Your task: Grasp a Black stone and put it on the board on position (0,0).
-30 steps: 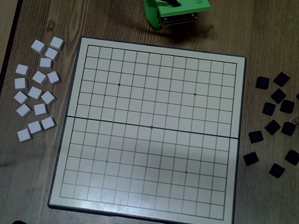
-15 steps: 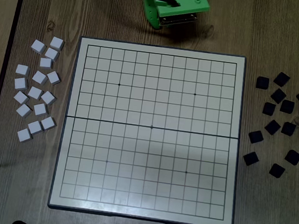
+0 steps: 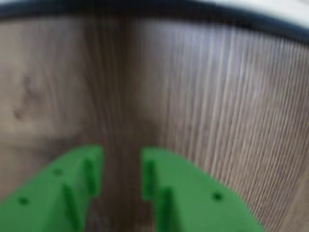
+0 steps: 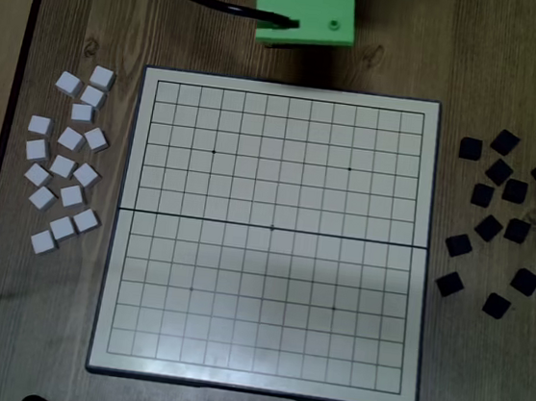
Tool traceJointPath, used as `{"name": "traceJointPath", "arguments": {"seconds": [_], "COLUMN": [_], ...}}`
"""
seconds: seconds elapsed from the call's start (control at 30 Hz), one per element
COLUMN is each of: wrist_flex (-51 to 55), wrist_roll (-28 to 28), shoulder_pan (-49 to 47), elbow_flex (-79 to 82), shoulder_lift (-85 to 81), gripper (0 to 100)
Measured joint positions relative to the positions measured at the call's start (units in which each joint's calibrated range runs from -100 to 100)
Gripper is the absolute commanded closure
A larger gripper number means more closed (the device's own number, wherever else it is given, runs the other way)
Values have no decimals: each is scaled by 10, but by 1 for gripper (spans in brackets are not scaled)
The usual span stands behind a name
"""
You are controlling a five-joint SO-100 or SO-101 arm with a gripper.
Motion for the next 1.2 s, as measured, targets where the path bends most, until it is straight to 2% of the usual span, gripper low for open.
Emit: {"name": "traceJointPath", "arguments": {"seconds": [0.43, 0.73, 1.2], "wrist_flex": [82, 209, 121], "wrist_roll": [-76, -139, -222], "shoulder_pan": [-125, -224, -289], "elbow_flex": [-344, -556, -574], "shoulder_lift": [249, 412, 520], "gripper": [94, 94, 94]}}
